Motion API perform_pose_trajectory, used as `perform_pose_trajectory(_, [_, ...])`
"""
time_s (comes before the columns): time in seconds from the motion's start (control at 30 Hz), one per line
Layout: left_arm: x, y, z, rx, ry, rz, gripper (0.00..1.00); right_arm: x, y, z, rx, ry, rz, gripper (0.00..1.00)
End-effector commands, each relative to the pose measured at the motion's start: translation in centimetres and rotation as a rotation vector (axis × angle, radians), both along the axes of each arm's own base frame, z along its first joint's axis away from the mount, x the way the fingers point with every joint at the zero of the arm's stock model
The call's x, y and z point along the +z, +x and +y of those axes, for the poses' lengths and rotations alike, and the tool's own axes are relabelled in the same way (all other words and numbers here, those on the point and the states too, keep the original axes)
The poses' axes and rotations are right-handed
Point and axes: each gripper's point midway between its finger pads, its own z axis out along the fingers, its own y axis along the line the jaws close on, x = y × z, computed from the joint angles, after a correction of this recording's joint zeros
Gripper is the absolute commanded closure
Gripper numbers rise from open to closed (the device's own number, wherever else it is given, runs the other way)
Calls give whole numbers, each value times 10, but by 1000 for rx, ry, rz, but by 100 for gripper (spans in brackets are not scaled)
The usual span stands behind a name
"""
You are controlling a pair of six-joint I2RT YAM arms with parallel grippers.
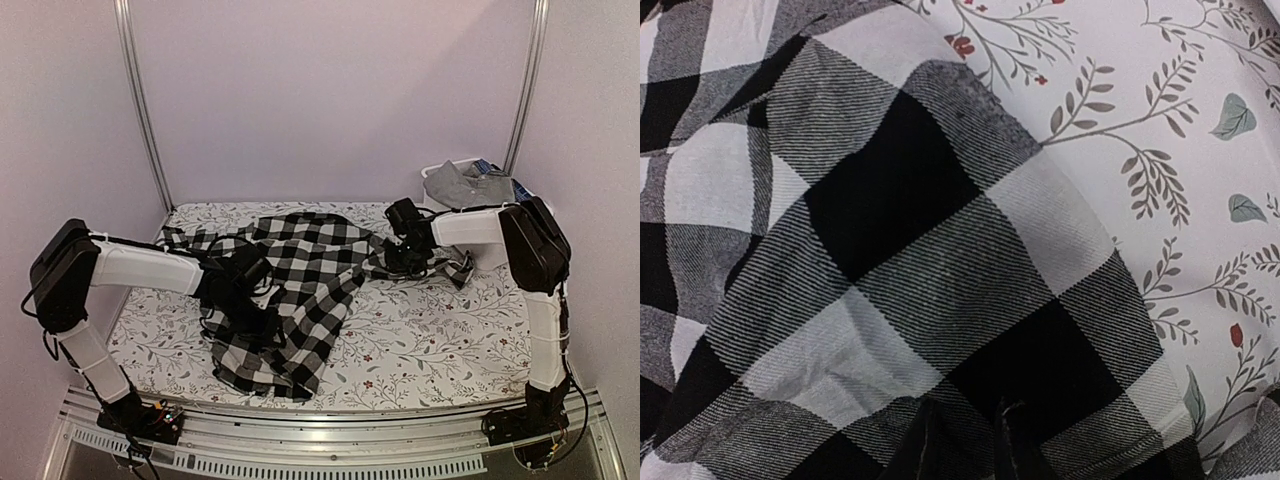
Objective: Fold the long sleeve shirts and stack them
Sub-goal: Smooth out the flattened shirt at the center of the board.
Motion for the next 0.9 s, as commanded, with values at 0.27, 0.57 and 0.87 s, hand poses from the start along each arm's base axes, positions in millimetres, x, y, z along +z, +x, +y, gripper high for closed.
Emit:
perform_pose_trajectory(0.27, [39, 2, -36, -74, 11, -104, 100, -28, 16, -39, -69, -48, 22, 82])
perform_pose_trajectory(0.57, [100, -40, -124, -370, -255, -102, 100, -37, 41, -75, -104, -136, 14, 83])
perform_pose_trajectory(0.87, [83, -46, -172, -447, -275, -93, 50, -10, 50, -81, -77, -144, -8, 82])
